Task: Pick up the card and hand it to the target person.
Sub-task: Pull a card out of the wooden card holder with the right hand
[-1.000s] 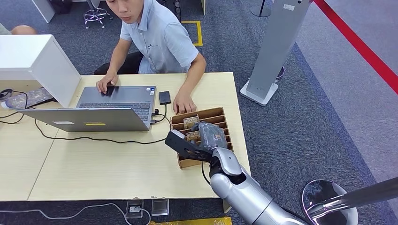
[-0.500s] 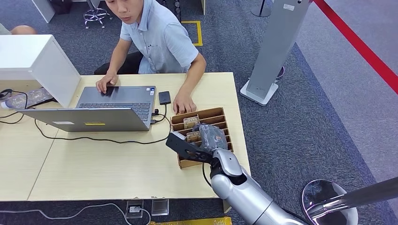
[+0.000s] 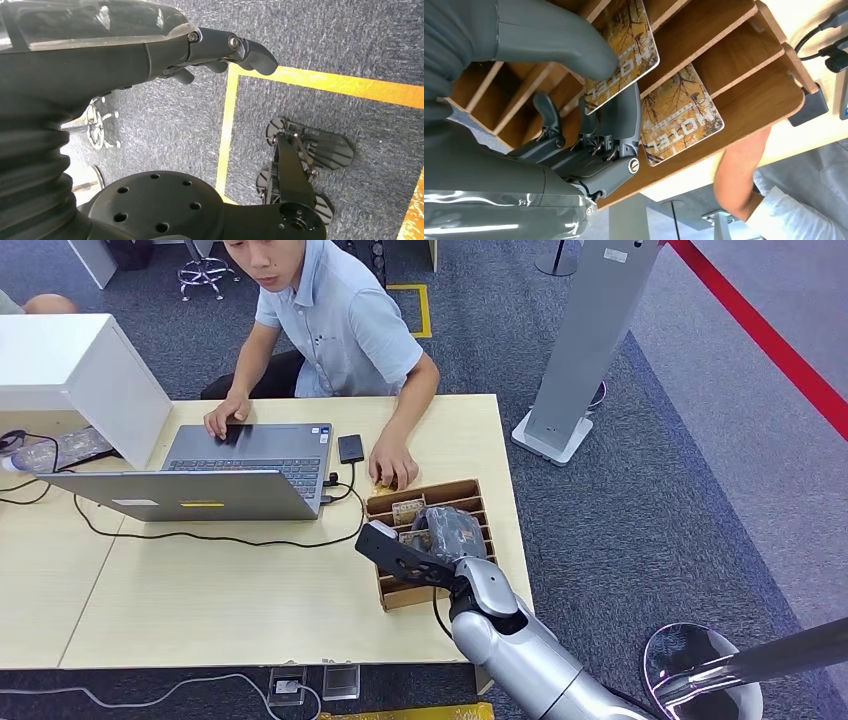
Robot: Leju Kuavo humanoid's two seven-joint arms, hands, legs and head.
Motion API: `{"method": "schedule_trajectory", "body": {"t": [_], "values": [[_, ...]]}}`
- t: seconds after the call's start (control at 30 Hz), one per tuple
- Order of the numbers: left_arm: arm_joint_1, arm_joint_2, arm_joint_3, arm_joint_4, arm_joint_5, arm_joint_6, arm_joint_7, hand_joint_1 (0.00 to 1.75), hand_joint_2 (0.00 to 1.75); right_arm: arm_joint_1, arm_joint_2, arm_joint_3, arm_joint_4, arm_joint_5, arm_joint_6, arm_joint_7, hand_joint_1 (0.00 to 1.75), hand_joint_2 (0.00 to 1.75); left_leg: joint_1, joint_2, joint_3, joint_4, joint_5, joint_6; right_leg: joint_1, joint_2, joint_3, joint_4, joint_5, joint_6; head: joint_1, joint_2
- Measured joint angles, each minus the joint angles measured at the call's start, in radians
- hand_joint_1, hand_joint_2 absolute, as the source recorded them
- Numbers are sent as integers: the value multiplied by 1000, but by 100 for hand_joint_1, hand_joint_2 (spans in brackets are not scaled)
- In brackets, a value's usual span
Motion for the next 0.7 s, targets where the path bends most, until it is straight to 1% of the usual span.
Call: {"method": "schedule_trajectory", "body": {"t": [0.1,0.13,0.33,0.43,0.5,0.57,0.63,0.7], "values": [[0,0,0,0,0,0,0,0,175,0,0,0,0,-1,-3,-3,171,175,0,0,0,0,0,0,0,0,0,0,0,0,0,0],[0,0,0,0,0,0,-1,0,175,0,0,0,0,-2,-4,-4,175,175,0,0,0,0,0,0,0,0,0,0,0,0,0,0],[0,0,-1,0,-15,-9,-17,0,175,3,0,-2,0,-3,-13,-2,175,175,0,0,0,0,0,0,0,0,0,0,0,0,0,0],[0,0,-1,0,-16,-5,-21,0,175,7,0,-3,-2,8,-44,-12,175,175,0,0,0,0,0,0,0,0,0,0,0,0,0,0],[0,0,-1,0,-16,-3,-25,0,175,16,-1,-5,-8,27,-105,-45,175,175,0,0,0,0,0,0,0,0,0,0,0,0,0,0],[0,0,-1,0,-15,-3,-30,0,175,26,-3,-8,-22,56,-203,-97,175,175,0,0,0,0,0,0,0,0,0,0,0,0,0,0],[0,0,-1,0,-15,-2,-35,0,175,41,-7,-16,-44,100,-322,-167,175,175,0,0,0,0,0,0,0,0,0,0,0,0,0,0],[1,0,-1,0,-15,-1,-38,0,175,67,-10,-36,-79,154,-422,-266,175,175,0,0,0,0,0,0,0,0,0,0,0,0,0,0]]}}
